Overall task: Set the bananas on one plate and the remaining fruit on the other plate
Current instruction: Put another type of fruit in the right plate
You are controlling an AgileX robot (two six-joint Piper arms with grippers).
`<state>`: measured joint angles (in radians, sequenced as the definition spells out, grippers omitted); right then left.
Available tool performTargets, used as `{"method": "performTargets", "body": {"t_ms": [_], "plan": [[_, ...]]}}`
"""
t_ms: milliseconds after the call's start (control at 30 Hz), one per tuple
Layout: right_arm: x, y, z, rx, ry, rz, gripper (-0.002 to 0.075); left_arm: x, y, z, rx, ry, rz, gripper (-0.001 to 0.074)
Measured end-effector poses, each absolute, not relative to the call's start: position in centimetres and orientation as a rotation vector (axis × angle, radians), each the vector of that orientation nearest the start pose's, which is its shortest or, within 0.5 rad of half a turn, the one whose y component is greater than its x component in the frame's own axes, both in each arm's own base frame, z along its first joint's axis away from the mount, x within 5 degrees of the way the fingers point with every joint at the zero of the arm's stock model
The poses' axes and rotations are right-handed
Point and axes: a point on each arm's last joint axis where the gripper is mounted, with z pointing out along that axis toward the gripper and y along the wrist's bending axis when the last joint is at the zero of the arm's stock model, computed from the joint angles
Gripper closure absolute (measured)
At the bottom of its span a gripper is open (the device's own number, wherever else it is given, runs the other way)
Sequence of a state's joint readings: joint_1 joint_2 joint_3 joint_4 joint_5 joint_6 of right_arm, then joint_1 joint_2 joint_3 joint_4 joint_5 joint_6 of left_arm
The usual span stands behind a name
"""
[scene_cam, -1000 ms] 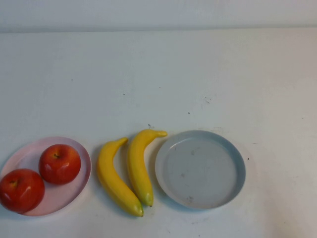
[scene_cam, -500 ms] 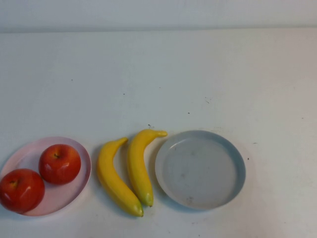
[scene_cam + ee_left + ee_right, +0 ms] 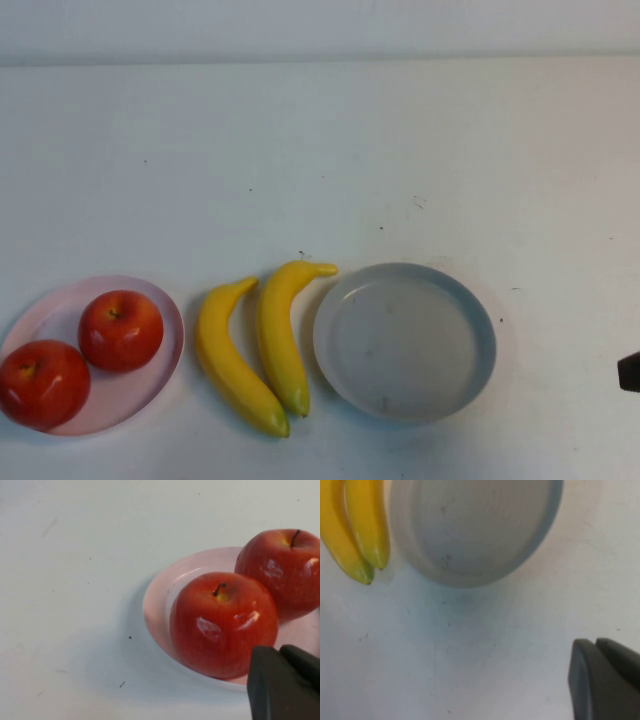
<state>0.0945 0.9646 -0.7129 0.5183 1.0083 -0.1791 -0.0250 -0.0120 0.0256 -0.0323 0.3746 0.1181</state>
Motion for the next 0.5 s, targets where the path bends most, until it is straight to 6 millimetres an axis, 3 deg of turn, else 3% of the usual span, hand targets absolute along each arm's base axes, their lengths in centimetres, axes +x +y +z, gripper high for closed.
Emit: {"method": "performTargets", "body": {"t_ms": [200,333,500], "plan": [[18.9,7.3,28.5,-0.212,2.747,0.636,0.0743,5.2,-0.2,17.2,0.114,1.868,0.032,0.0736],[20.6,11.0,27.9,-0.364,2.824,0.553,0.0743,5.2,-0.2,17.2,0.114,1.868,0.032,0.0736],[22.2,17.1,27.5,-0.599,2.836,0.46,0.0743,5.2,-0.2,17.2,0.114,1.868,0.032,0.0736]]}}
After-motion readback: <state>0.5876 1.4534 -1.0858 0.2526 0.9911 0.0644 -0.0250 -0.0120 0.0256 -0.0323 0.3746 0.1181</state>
